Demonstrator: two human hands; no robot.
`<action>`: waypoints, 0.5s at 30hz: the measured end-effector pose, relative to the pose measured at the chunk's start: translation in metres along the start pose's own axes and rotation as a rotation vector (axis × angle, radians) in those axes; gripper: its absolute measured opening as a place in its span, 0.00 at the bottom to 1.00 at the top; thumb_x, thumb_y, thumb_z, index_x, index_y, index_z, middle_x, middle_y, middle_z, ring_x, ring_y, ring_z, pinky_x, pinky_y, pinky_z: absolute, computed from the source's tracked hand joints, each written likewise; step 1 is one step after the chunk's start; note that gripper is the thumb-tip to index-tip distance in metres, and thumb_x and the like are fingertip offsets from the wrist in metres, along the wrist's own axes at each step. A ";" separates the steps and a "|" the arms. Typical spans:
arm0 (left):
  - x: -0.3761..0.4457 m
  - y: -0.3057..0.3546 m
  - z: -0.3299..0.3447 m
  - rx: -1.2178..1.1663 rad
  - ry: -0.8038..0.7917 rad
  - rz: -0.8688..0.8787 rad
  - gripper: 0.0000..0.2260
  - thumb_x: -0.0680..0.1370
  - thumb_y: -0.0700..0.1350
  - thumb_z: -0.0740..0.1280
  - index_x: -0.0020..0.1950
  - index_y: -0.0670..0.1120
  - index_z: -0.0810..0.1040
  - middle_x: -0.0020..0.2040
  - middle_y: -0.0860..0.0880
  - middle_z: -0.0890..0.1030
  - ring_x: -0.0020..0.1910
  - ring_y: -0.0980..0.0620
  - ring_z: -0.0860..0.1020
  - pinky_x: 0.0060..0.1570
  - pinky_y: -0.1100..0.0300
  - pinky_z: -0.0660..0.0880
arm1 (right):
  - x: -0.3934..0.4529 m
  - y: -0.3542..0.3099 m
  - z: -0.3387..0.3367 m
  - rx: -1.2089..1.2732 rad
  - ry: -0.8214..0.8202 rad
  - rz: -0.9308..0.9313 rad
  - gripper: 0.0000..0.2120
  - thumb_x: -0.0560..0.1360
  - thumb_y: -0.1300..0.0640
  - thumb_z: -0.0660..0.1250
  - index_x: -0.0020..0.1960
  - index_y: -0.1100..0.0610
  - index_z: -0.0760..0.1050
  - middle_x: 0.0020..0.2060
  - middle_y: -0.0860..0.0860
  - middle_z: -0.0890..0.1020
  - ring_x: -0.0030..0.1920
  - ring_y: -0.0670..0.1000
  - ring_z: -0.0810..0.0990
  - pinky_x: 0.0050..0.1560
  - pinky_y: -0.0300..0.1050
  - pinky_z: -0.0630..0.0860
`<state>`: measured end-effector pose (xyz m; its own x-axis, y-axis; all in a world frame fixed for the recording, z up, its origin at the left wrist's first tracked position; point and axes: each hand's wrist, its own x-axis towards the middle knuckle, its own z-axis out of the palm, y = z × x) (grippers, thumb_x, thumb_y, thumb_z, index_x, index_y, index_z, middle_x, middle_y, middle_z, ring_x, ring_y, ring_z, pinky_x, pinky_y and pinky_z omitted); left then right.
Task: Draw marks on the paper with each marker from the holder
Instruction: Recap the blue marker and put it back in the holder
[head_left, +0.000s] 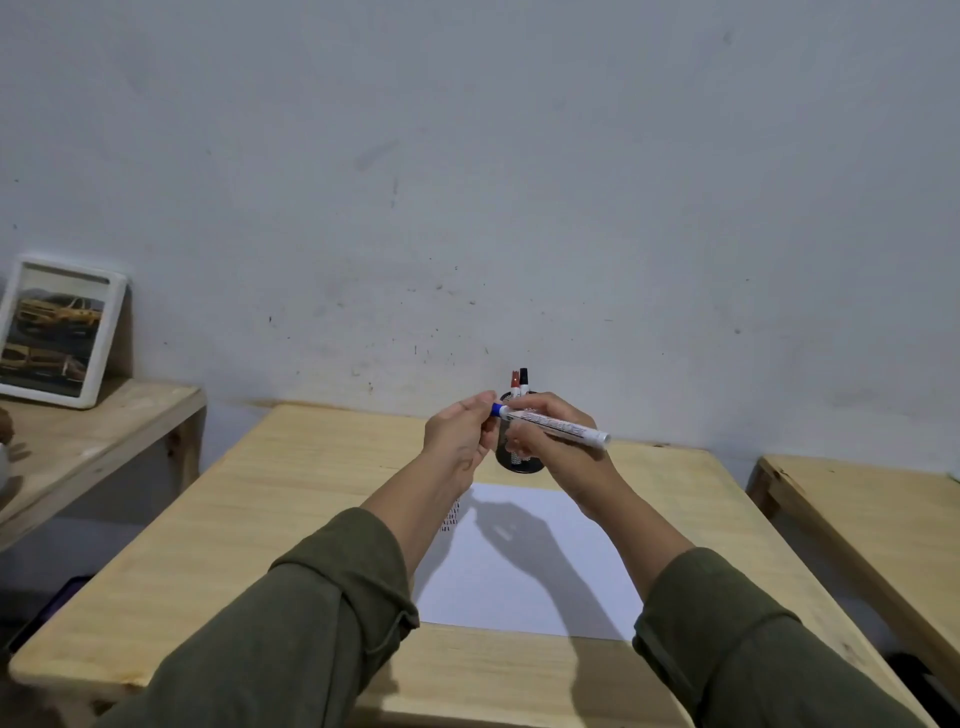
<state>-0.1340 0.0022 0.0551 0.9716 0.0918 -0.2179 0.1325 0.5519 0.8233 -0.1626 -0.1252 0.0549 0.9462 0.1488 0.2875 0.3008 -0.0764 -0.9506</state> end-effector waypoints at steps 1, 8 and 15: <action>0.001 0.004 0.001 0.013 0.010 0.025 0.08 0.78 0.38 0.63 0.54 0.41 0.79 0.40 0.48 0.78 0.35 0.57 0.75 0.31 0.69 0.74 | -0.001 -0.001 0.000 0.017 -0.024 -0.008 0.07 0.73 0.62 0.69 0.50 0.55 0.80 0.40 0.54 0.81 0.38 0.50 0.81 0.46 0.49 0.76; 0.022 0.027 -0.002 0.062 0.091 0.186 0.11 0.79 0.36 0.60 0.58 0.39 0.78 0.45 0.48 0.80 0.40 0.57 0.76 0.52 0.63 0.73 | 0.002 -0.013 -0.009 0.164 -0.175 0.099 0.17 0.71 0.54 0.66 0.59 0.54 0.77 0.49 0.54 0.83 0.47 0.53 0.82 0.50 0.44 0.77; 0.026 0.027 0.014 0.274 -0.133 0.318 0.10 0.77 0.35 0.63 0.57 0.38 0.78 0.46 0.48 0.81 0.43 0.56 0.79 0.45 0.69 0.78 | 0.019 -0.006 -0.013 -0.021 -0.088 0.076 0.14 0.78 0.62 0.61 0.63 0.56 0.73 0.43 0.57 0.83 0.38 0.53 0.82 0.46 0.48 0.80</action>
<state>-0.1028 0.0077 0.0786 0.9869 0.1037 0.1234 -0.1475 0.2715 0.9511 -0.1451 -0.1345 0.0674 0.9526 0.2275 0.2022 0.2317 -0.1111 -0.9664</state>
